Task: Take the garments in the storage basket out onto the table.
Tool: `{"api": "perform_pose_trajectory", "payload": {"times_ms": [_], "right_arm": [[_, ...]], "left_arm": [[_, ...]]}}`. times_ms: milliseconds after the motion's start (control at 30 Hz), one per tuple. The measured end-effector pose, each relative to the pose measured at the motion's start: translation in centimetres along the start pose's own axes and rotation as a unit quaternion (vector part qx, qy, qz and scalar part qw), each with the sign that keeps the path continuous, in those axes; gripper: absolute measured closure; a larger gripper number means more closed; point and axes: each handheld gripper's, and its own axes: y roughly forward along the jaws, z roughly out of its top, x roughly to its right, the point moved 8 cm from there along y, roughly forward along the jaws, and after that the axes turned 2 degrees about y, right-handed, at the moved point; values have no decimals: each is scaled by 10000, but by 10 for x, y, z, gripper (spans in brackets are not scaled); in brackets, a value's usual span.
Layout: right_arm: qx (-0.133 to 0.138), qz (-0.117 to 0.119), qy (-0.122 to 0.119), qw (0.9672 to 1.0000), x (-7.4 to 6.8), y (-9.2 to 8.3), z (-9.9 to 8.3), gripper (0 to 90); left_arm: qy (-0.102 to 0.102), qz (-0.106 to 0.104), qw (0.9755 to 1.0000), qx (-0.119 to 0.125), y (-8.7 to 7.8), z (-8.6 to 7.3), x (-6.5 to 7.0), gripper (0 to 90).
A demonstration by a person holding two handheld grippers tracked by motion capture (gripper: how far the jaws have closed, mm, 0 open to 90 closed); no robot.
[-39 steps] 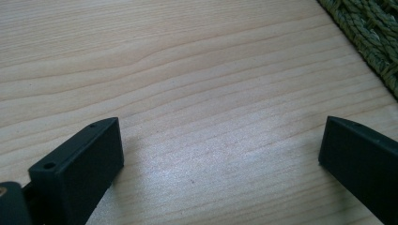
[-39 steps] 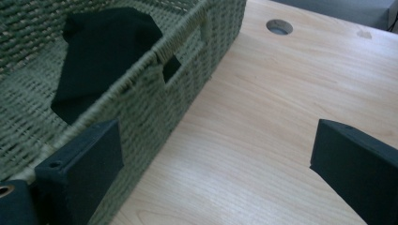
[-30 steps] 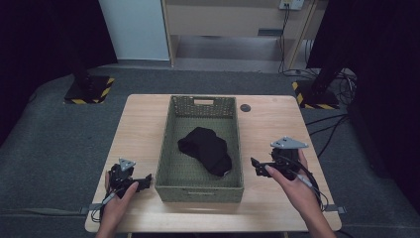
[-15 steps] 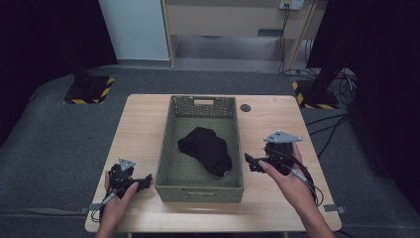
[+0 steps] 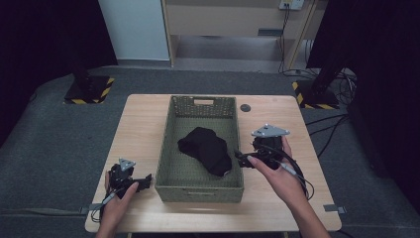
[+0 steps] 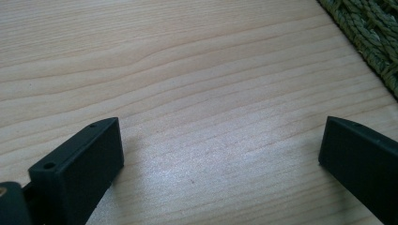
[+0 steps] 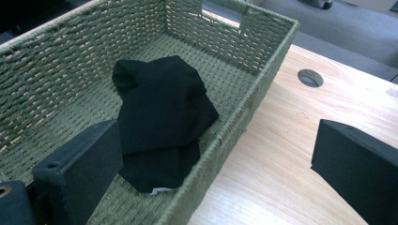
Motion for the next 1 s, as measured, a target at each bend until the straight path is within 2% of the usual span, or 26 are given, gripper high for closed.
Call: {"api": "perform_pose_trajectory", "payload": {"times_ms": [500, 1000], "right_arm": [[-47, 188, -142, 9997, -27, 25, 21, 24], [-47, 234, -181, 9996, -41, 42, 35, 21]], "left_arm": [[-1, 0, 10000, 0, 0, 0, 0, 0], [0, 0, 10000, 1, 0, 0, 0, 0]]}}
